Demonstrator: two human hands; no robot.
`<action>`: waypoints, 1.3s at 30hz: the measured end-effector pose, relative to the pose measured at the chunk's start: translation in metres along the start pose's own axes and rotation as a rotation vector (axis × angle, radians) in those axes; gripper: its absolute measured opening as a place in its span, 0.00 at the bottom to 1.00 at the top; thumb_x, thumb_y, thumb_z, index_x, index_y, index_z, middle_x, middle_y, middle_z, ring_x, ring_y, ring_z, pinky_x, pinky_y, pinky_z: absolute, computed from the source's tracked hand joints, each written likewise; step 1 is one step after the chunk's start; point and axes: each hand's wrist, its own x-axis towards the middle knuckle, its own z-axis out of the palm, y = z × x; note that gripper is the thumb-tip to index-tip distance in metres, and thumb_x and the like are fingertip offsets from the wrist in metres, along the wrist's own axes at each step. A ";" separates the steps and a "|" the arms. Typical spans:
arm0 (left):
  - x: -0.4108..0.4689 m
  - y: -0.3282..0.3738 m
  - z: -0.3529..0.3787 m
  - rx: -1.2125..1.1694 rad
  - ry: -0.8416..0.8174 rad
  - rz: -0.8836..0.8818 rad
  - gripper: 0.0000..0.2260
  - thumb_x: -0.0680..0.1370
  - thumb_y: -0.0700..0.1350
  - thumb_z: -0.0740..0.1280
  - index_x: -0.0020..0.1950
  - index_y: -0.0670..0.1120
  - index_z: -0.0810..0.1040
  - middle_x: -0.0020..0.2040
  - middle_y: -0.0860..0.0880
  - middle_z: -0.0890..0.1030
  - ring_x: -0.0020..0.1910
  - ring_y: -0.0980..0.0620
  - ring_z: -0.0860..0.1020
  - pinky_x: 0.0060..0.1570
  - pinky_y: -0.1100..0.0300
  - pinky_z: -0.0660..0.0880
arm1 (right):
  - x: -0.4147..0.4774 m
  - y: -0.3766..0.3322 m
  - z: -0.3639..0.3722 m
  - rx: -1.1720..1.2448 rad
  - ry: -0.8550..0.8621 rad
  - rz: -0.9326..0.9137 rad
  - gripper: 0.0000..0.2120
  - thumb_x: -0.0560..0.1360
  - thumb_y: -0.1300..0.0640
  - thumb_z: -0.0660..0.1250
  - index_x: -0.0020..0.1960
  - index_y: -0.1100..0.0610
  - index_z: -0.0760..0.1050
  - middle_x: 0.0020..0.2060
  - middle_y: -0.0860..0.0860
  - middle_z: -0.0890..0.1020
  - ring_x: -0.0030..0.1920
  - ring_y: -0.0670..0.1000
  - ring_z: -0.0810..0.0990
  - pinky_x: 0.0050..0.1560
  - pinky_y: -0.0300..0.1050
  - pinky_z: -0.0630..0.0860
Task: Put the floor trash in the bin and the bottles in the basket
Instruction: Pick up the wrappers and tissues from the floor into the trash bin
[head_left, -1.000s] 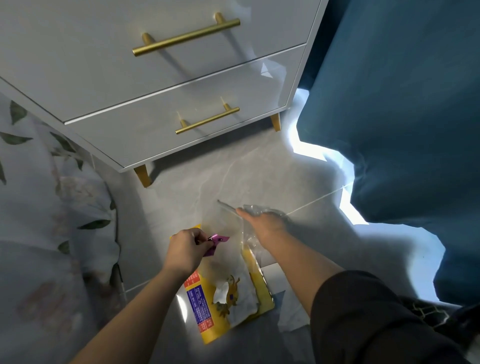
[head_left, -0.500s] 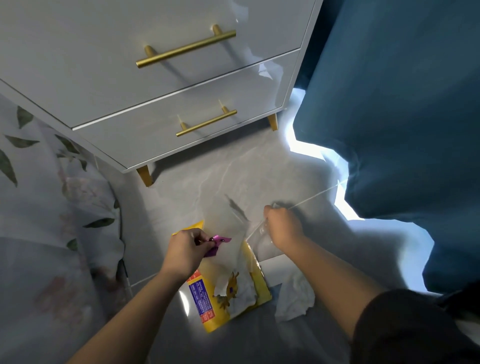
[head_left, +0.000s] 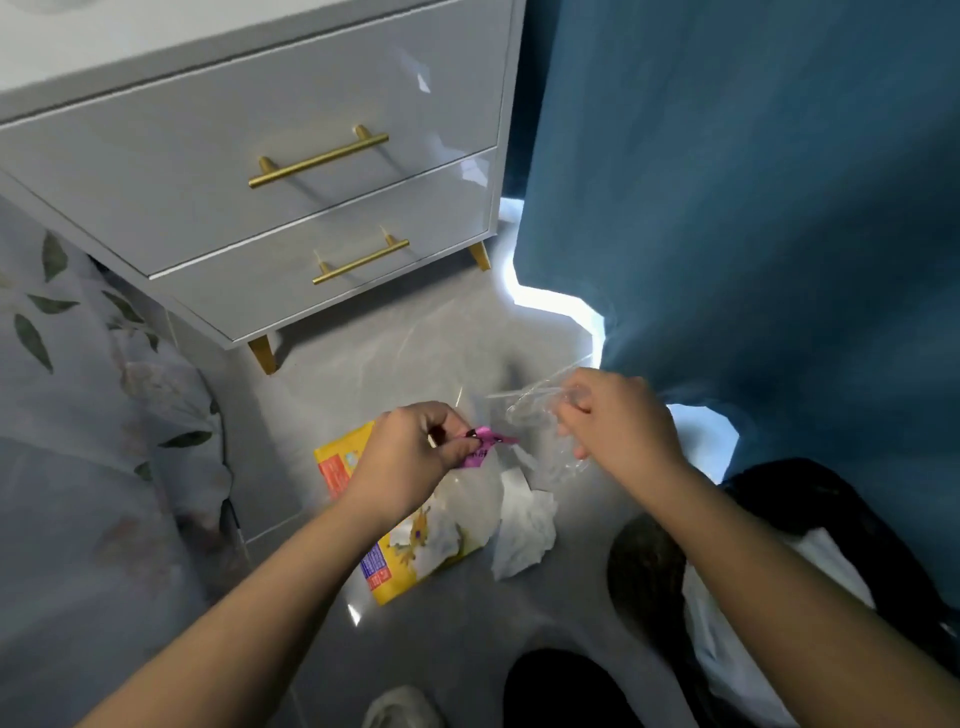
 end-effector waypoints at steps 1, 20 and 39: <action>-0.003 0.010 0.004 -0.001 -0.017 0.041 0.08 0.70 0.42 0.75 0.33 0.51 0.80 0.30 0.57 0.81 0.32 0.61 0.75 0.34 0.69 0.70 | -0.010 0.004 -0.011 0.020 0.010 0.009 0.07 0.74 0.50 0.63 0.44 0.53 0.76 0.33 0.50 0.83 0.30 0.52 0.81 0.42 0.48 0.79; -0.103 0.140 0.158 -0.370 -0.400 0.203 0.04 0.70 0.37 0.74 0.37 0.44 0.82 0.29 0.53 0.77 0.26 0.62 0.72 0.32 0.69 0.69 | -0.205 0.149 -0.129 0.501 0.228 0.422 0.07 0.74 0.56 0.70 0.41 0.60 0.76 0.28 0.53 0.83 0.21 0.50 0.78 0.28 0.42 0.74; -0.084 0.116 0.256 0.377 -0.356 0.003 0.09 0.74 0.44 0.70 0.51 0.41 0.79 0.49 0.42 0.81 0.50 0.44 0.79 0.46 0.54 0.75 | -0.182 0.219 -0.037 0.142 0.172 0.573 0.33 0.73 0.50 0.69 0.74 0.50 0.60 0.53 0.60 0.81 0.55 0.61 0.79 0.57 0.49 0.75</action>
